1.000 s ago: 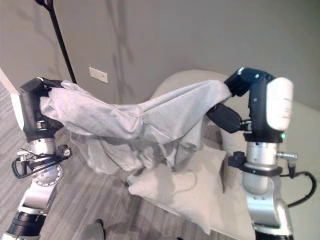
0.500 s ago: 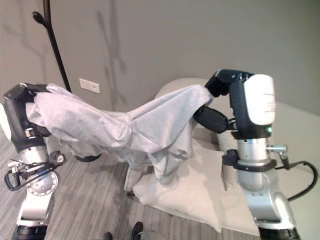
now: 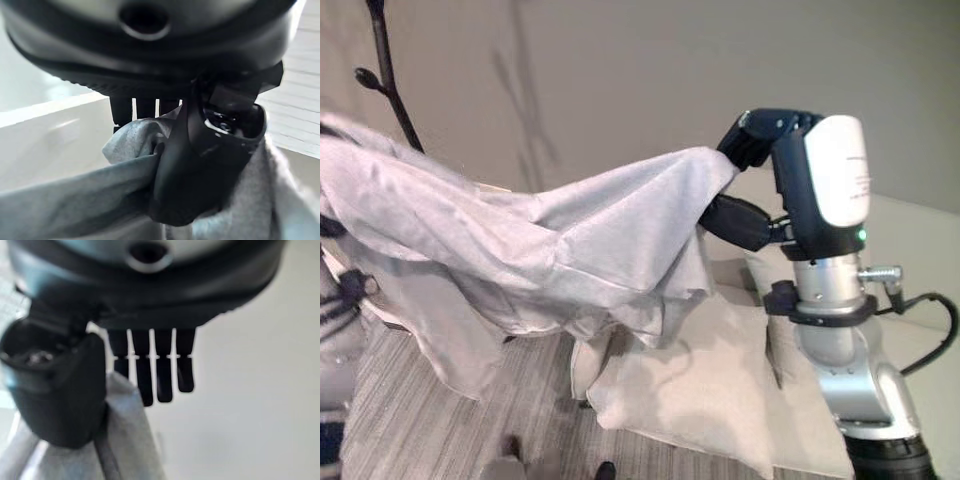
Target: Hang the clothes on the sofa on the clothes rack.
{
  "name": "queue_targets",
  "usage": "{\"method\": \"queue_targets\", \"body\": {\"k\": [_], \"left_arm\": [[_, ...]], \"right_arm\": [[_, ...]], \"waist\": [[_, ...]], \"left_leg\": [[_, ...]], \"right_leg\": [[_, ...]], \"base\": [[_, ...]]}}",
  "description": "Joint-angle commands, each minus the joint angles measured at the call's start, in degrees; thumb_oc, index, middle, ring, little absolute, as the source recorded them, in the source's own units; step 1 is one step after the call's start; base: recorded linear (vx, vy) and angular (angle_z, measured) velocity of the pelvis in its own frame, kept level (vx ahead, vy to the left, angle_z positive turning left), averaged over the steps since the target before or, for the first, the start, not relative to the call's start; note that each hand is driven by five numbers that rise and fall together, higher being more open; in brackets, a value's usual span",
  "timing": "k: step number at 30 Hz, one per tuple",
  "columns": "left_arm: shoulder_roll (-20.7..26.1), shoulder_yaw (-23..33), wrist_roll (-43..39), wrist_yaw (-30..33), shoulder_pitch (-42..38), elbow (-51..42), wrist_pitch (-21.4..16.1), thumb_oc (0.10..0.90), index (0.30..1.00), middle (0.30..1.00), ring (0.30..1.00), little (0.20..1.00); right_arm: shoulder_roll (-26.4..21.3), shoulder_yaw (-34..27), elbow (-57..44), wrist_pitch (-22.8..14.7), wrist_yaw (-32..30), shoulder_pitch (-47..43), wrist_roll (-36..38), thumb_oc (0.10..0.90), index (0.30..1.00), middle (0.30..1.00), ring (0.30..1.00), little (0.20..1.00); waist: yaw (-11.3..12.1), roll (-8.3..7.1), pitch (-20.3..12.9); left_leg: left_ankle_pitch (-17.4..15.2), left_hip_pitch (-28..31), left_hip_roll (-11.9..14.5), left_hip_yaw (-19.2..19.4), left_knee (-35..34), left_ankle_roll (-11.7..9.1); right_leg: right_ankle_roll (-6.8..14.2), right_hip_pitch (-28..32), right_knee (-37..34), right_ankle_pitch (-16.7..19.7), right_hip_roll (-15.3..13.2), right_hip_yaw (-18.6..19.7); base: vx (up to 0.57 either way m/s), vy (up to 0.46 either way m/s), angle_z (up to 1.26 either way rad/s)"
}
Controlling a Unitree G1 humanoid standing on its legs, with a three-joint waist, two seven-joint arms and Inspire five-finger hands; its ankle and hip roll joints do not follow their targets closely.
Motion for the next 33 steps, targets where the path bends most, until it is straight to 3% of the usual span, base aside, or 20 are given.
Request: {"method": "queue_targets", "body": {"k": [1, 3, 7, 10, 11, 14, 16, 18, 19, 20, 21, 23, 27, 29, 31, 33], "left_arm": [[9.10, 2.74, 7.87, 7.83, -5.36, -5.26, 3.05, 0.400, 0.300, 0.300, 0.300, 0.300], [12.12, 3.37, 10.25, 7.79, -5.46, -4.46, 4.44, 0.400, 0.300, 0.300, 0.300, 0.300], [14.89, 2.66, 12.82, 7.14, -6.78, -3.81, 5.84, 0.400, 0.300, 0.300, 0.300, 0.300], [19.47, 1.64, 13.18, 7.55, -11.09, -0.89, 8.56, 0.400, 0.300, 0.300, 0.300, 0.300], [19.84, 1.23, 13.10, 7.77, -11.70, -0.41, 8.64, 0.400, 0.300, 0.300, 0.300, 0.300], [22.17, 1.71, 13.26, 8.43, -12.07, 1.79, 10.71, 0.400, 0.300, 0.300, 0.300, 0.300], [23.87, 5.03, 14.22, 7.15, -9.27, 2.09, 12.55, 0.400, 0.300, 0.300, 0.300, 0.300], [24.28, 5.85, 14.26, 7.24, -8.87, 3.32, 12.67, 0.400, 0.300, 0.300, 0.300, 0.300], [24.26, 5.70, 14.16, 7.43, -9.09, 3.59, 12.58, 0.400, 0.300, 0.300, 0.300, 0.300], [24.94, 5.66, 14.28, 7.62, -9.10, 4.92, 13.01, 0.400, 0.300, 0.300, 0.300, 0.300], [24.69, 5.94, 14.15, 7.11, -8.47, 7.22, 14.14, 0.400, 0.300, 0.300, 0.300, 0.300], [23.95, 6.60, 13.49, 6.87, -6.90, 7.97, 13.34, 0.400, 0.300, 0.300, 0.300, 0.300], [24.58, 7.22, 11.32, 6.50, -2.94, 13.60, 14.38, 0.400, 0.300, 0.300, 0.300, 0.300], [24.63, 5.89, 8.77, 4.72, -0.94, 18.55, 14.24, 0.400, 0.300, 0.300, 0.300, 0.300], [21.52, 3.53, 6.43, 2.28, 0.83, 21.09, 12.58, 0.400, 0.300, 0.300, 0.300, 0.300], [20.61, 2.32, 5.68, 1.79, 1.05, 22.18, 12.56, 0.400, 0.300, 0.300, 0.300, 0.300]], "right_arm": [[-5.82, -3.38, -2.45, -3.24, -2.11, -4.68, 1.71, 0.400, 0.300, 0.300, 0.300, 0.300], [-5.97, -3.12, -2.88, -3.19, -1.99, -5.17, 0.23, 0.400, 0.300, 0.300, 0.300, 0.300], [-4.98, -2.84, -3.80, -1.89, -1.94, -5.54, -2.39, 0.400, 0.300, 0.300, 0.300, 0.300], [-3.19, -3.00, -2.57, 1.20, -4.04, -7.16, -6.40, 0.400, 0.300, 0.300, 0.300, 0.300], [-3.03, -2.88, -2.46, 1.32, -4.21, -7.48, -6.59, 0.400, 0.300, 0.300, 0.300, 0.300], [-1.96, -2.58, -0.95, 3.51, -6.78, -11.54, -8.33, 0.400, 0.300, 0.300, 0.300, 0.300], [-1.17, -4.20, 0.49, 5.49, -9.28, -13.17, -10.68, 0.400, 0.300, 0.300, 0.300, 0.300], [-2.77, -6.10, 2.26, 6.75, -10.52, -12.57, -11.67, 0.400, 0.300, 0.300, 0.300, 0.300], [-3.01, -6.01, 2.53, 6.68, -10.77, -12.71, -11.65, 0.400, 0.300, 0.300, 0.300, 0.300], [-5.48, -7.51, 5.18, 8.02, -12.86, -12.54, -12.40, 0.400, 0.300, 0.300, 0.300, 0.300], [-6.35, -8.80, 7.82, 9.03, -14.15, -12.28, -11.47, 0.400, 0.300, 0.300, 0.300, 0.300], [-7.09, -10.69, 10.13, 9.99, -15.36, -11.02, -10.50, 0.400, 0.300, 0.300, 0.300, 0.300], [-10.43, -8.94, 16.56, 8.56, -14.06, -11.03, -5.18, 0.400, 0.300, 0.300, 0.300, 0.300], [-12.34, -5.78, 19.99, 7.40, -10.20, -10.81, -1.48, 0.400, 0.300, 0.300, 0.300, 0.300], [-14.09, -1.13, 24.70, 6.47, -5.03, -11.01, 1.18, 0.400, 0.300, 0.300, 0.300, 0.300], [-14.33, 1.16, 27.07, 6.35, -3.96, -11.88, 2.50, 0.400, 0.300, 0.300, 0.300, 0.300]], "waist": [[0.34, 0.49, -6.28], [0.81, 2.16, -7.81], [0.48, 2.14, -9.03], [0.00, 1.55, -10.27], [0.10, 1.30, -10.16], [-0.38, 2.31, -9.31], [-0.94, 3.65, -8.49], [-2.27, 3.90, -8.17], [-2.27, 4.20, -8.22], [-2.69, 3.68, -7.98], [-2.46, 3.12, -8.53], [-2.26, 2.80, -9.28], [-0.99, 2.74, -11.60], [-0.83, 2.56, -12.10], [-0.49, 2.00, -12.00], [-0.29, 1.86, -11.88]], "left_leg": [[9.28, -0.78, 2.57, 4.46, -0.73, 1.85], [8.95, 0.87, 2.38, 4.37, -1.25, 1.91], [7.85, 0.74, 0.16, 4.62, 2.19, 3.04], [3.31, 3.06, -4.83, 6.49, 3.67, 6.56], [3.54, 2.80, -5.09, 6.78, 3.71, 7.03], [0.41, 6.54, -8.24, 8.11, 3.74, 10.17], [-2.31, 11.22, -10.28, 8.87, 2.11, 12.10], [-2.44, 13.30, -11.53, 7.65, 0.33, 11.91], [-2.26, 13.49, -11.18, 7.55, -0.14, 11.65], [-2.25, 14.14, -12.31, 6.62, -0.87, 10.98], [-2.73, 15.04, -12.18, 6.96, -1.03, 10.34], [-2.80, 15.31, -11.80, 6.77, -1.63, 9.97], [-2.97, 15.20, -11.40, 7.54, -1.82, 9.33], [-2.81, 14.88, -11.01, 7.43, -1.87, 8.92], [-2.52, 14.59, -10.43, 7.41, -1.90, 8.31], [-2.38, 14.49, -10.21, 7.29, -1.93, 8.05]], "right_leg": [[7.45, 5.76, 1.09, -7.27, -4.82, -1.07], [8.88, 7.03, 1.35, -8.11, -5.67, -0.86], [9.65, 7.44, 3.76, -6.76, -8.70, -0.19], [11.59, 5.39, 12.55, -2.33, -13.44, -0.28], [11.81, 4.72, 13.12, -2.17, -13.82, 0.02], [11.92, 0.35, 25.45, 5.14, -17.83, -0.60], [11.45, -4.17, 33.87, 4.31, -19.44, -2.88], [10.25, -7.78, 30.40, -0.12, -15.39, -2.72], [9.90, -7.57, 30.11, -0.35, -14.98, -3.04], [9.87, -8.57, 21.41, -1.81, -13.16, -3.31], [10.32, -4.51, 11.39, -0.94, -12.41, -5.88], [10.35, -2.57, 6.81, -1.08, -10.63, -4.10], [10.90, -0.15, 1.07, 0.97, -9.58, -3.46], [10.91, 0.34, -0.73, 1.59, -8.97, -2.75], [10.77, 0.80, -1.66, 1.52, -8.61, -2.53], [10.72, 0.86, -2.05, 1.53, -8.43, -2.70]], "base": [[0.34, 0.409, -0.15], [0.27, 0.371, -0.17], [0.25, 0.336, -0.26], [0.21, 0.392, 0.22], [0.11, 0.303, 0.28], [0.10, 0.381, 0.19], [0.22, 0.470, 0.02], [0.17, 0.209, -0.17], [0.14, 0.014, -0.25], [0.16, -0.050, 0.13], [0.17, -0.038, 0.36], [0.10, -0.034, 0.34], [0.09, -0.026, 0.08], [0.06, -0.047, -0.21], [0.06, -0.052, -0.12], [0.04, -0.039, -0.07]]}}
